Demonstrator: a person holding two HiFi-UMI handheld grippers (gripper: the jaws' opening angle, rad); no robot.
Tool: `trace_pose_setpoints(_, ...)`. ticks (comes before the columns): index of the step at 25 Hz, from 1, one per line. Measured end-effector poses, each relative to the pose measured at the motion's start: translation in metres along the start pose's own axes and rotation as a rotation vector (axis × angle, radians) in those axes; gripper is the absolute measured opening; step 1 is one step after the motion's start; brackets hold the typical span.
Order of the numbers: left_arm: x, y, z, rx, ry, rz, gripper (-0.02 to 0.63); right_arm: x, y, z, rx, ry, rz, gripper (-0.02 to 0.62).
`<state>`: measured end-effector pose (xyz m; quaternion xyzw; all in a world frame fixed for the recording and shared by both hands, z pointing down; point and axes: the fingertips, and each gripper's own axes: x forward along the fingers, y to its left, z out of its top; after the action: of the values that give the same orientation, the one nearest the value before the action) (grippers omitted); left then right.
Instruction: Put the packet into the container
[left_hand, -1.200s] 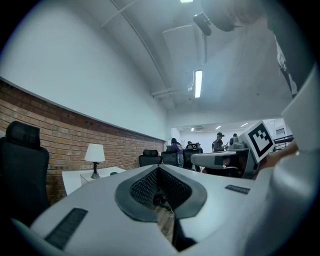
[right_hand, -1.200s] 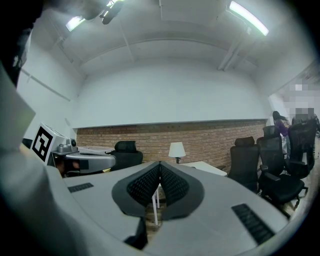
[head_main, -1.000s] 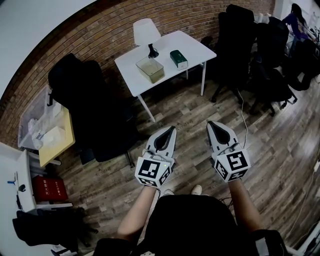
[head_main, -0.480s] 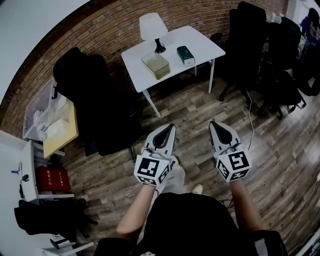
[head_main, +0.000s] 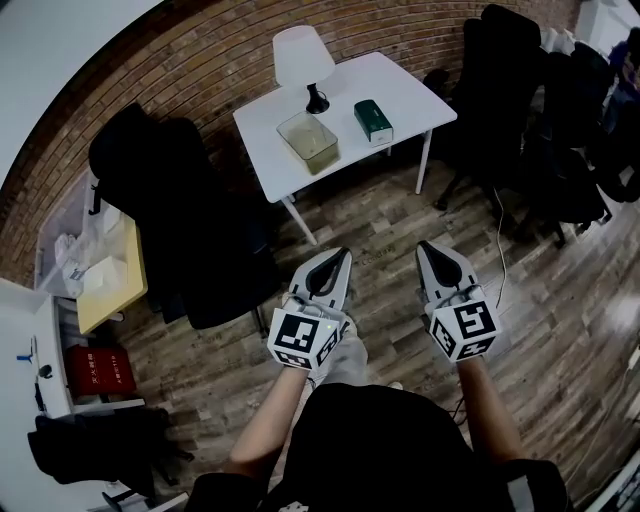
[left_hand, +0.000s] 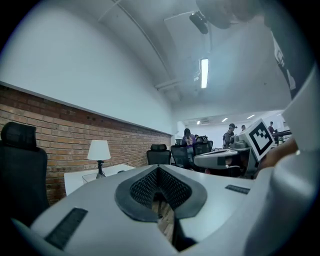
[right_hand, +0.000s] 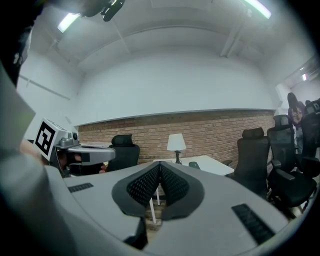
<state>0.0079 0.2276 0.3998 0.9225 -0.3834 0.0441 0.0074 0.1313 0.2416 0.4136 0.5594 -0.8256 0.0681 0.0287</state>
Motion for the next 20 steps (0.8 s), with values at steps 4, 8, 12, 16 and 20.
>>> trace_pose_setpoints(4,0.032,0.038,0.005,0.031,0.012,-0.029,0.005,0.046,-0.012,0.009,0.005,0.012,-0.020,0.005)
trace_pose_setpoints(8,0.054,0.082,0.013,0.012,0.000,-0.040,0.005,0.091,-0.012,0.020,0.003,0.020,-0.036,0.005)
trace_pose_setpoints(12,0.072,0.121,0.015,-0.004,-0.008,-0.050,0.005,0.132,-0.006,0.028,-0.037,0.032,-0.032,0.005)
trace_pose_setpoints(16,0.087,0.158,0.016,-0.013,-0.020,-0.056,0.005,0.171,-0.007,0.035,-0.050,0.019,-0.064,0.005)
trace_pose_setpoints(20,0.095,0.192,0.012,-0.028,-0.024,-0.058,0.005,0.202,-0.005,0.040,-0.062,0.020,-0.085,0.005)
